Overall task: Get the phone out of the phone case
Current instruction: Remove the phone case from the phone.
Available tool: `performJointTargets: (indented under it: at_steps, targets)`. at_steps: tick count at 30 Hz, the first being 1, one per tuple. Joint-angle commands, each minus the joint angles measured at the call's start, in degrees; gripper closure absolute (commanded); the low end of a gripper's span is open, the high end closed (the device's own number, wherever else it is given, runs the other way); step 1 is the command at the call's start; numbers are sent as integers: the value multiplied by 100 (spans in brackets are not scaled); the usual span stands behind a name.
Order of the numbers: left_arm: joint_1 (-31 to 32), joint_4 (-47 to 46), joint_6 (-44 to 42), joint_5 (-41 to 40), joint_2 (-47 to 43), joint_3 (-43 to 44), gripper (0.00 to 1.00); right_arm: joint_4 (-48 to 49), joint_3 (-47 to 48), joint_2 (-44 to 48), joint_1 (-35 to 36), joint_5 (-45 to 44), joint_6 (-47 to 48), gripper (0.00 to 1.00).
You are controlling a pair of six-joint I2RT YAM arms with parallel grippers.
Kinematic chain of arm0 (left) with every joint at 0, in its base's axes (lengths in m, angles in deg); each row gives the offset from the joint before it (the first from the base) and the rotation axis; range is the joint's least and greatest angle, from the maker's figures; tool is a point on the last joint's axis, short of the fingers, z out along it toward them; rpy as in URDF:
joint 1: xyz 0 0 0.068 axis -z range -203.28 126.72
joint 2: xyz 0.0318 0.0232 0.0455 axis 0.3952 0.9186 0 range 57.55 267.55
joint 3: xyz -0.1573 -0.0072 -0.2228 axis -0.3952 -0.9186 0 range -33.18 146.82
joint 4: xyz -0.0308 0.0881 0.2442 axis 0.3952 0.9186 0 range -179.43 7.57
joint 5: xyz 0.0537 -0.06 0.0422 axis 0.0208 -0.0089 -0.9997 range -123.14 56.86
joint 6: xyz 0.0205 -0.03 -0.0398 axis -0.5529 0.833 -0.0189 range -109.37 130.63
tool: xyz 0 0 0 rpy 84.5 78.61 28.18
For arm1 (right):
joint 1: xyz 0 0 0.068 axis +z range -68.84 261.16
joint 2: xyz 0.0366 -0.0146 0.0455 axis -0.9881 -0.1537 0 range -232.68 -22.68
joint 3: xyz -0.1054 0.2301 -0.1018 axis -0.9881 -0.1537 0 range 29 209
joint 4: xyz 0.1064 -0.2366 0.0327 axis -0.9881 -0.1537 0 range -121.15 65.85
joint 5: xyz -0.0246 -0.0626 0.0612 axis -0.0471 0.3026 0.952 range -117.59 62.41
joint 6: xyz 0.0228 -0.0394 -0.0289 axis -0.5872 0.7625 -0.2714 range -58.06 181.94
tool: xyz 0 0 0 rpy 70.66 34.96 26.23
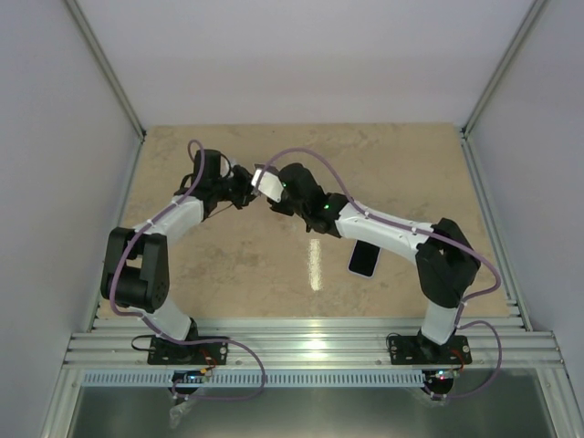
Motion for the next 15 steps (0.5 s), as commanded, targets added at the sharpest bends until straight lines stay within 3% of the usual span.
performJointTargets:
  at_steps: [1,5,9,15]
  targets:
    - [-11,-396,97,293,-136,6,100,90,-101,-300,-35,-384,397,66]
    - [15,-426,81,301,-201,-12,100,117,-80,-394,-34,-415,480,75]
    - [41,-303,-93,194,-239,-9,100,-60,86,-371,-35,-367,456,99]
    - [51,515,-779,-591,-106,106,100,-316,352,-85,-36,-202,474,100]
